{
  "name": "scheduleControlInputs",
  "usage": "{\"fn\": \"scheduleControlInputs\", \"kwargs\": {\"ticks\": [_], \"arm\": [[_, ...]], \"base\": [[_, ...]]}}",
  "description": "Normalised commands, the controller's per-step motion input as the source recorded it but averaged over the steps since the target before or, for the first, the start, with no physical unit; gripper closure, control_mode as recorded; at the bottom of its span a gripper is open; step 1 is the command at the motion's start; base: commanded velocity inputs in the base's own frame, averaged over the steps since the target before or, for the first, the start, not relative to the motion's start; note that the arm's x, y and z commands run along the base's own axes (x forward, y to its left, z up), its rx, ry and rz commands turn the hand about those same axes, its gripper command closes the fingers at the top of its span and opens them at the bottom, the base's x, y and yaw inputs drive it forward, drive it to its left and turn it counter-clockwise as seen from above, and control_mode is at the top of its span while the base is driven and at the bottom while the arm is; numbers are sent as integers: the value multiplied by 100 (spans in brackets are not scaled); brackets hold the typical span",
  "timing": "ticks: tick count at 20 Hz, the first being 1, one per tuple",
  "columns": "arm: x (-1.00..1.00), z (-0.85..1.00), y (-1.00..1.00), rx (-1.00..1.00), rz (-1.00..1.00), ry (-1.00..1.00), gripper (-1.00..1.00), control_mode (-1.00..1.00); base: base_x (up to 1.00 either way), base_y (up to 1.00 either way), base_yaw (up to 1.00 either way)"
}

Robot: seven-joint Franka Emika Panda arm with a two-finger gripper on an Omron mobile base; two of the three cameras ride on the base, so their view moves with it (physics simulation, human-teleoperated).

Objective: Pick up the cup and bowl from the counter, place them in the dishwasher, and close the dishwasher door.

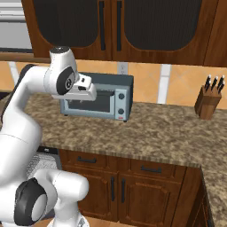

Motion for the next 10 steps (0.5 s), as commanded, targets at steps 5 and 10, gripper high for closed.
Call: {"fn": "scheduleControlInputs", "kwargs": {"ticks": [5,10], "arm": [[-37,0,0,0,0,0,-100,-100],[-95,0,10,0,0,-14,-100,-100]], "base": [[0,0,0],[0,0,0]]}}
